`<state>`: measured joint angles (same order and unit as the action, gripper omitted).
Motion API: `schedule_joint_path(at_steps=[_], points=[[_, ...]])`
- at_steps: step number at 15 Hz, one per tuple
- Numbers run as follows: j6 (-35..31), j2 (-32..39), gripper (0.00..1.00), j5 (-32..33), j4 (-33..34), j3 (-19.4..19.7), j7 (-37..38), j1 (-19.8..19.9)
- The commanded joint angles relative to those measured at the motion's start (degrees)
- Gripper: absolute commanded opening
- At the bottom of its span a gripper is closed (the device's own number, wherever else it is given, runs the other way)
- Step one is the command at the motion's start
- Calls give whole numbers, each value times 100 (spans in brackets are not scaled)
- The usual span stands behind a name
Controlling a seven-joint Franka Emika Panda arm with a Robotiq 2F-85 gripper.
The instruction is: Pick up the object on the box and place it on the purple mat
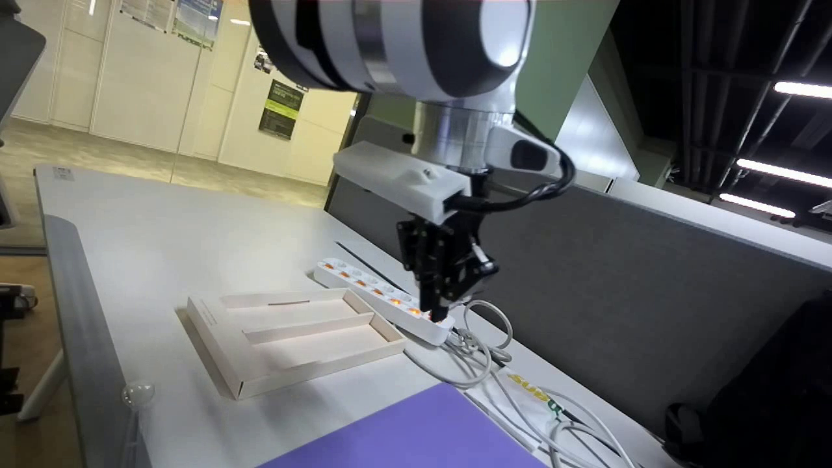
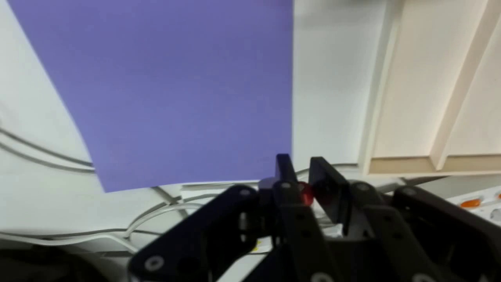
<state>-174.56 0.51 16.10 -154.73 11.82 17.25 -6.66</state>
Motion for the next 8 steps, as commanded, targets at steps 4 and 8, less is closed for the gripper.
schedule_joint_path(at_steps=[4,8], points=[[114,105,5,769,403,464,1078,455],[-13,475,5,489,470,498,1223,491]])
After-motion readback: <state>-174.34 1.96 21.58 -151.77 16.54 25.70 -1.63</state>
